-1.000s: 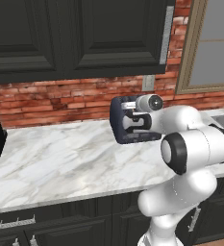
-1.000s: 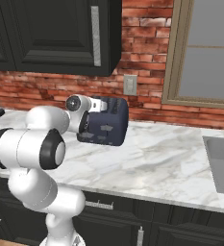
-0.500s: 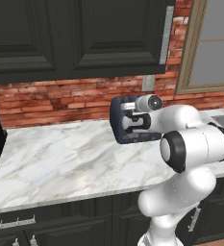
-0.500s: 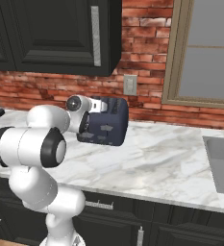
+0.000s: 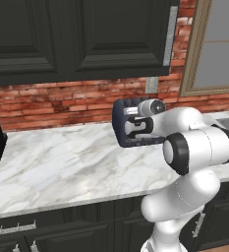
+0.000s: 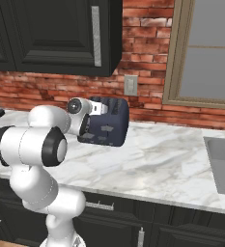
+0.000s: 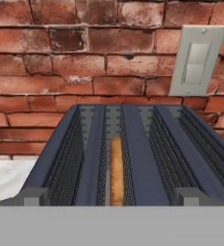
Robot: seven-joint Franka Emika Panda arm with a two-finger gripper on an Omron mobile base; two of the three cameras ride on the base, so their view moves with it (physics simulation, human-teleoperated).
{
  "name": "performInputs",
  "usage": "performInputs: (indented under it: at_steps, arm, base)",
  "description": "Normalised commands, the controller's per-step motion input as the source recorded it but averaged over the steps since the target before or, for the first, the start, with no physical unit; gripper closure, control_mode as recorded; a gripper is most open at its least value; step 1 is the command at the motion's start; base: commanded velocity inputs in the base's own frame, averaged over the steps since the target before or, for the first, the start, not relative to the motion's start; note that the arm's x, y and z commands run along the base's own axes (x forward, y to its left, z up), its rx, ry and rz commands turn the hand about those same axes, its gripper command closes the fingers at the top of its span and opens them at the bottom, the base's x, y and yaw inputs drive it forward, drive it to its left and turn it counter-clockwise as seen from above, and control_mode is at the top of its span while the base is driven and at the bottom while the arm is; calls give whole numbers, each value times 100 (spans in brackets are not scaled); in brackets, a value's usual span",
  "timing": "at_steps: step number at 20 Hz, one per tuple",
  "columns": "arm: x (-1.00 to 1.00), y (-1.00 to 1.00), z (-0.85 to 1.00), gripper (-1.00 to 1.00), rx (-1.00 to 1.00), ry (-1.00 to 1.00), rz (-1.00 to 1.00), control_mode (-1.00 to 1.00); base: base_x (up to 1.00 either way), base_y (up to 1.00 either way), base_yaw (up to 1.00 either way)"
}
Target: Start the toaster. Once the lever pops up, take the bread to the plate on the dining counter.
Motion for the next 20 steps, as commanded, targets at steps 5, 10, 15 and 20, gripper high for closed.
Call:
performInputs:
  at_steps: [5,10,15,20]
  arm:
    - [0,0,0,-100,0,0,0,-100]
    - [0,0,0,-100,0,0,0,-100]
    - [3,-1,0,-100,0,0,0,-100]
    - [5,-3,0,-100,0,0,0,-100]
  base:
    - [0,0,0]
    - [0,0,0]
    - [0,0,0]
    - [0,0,0]
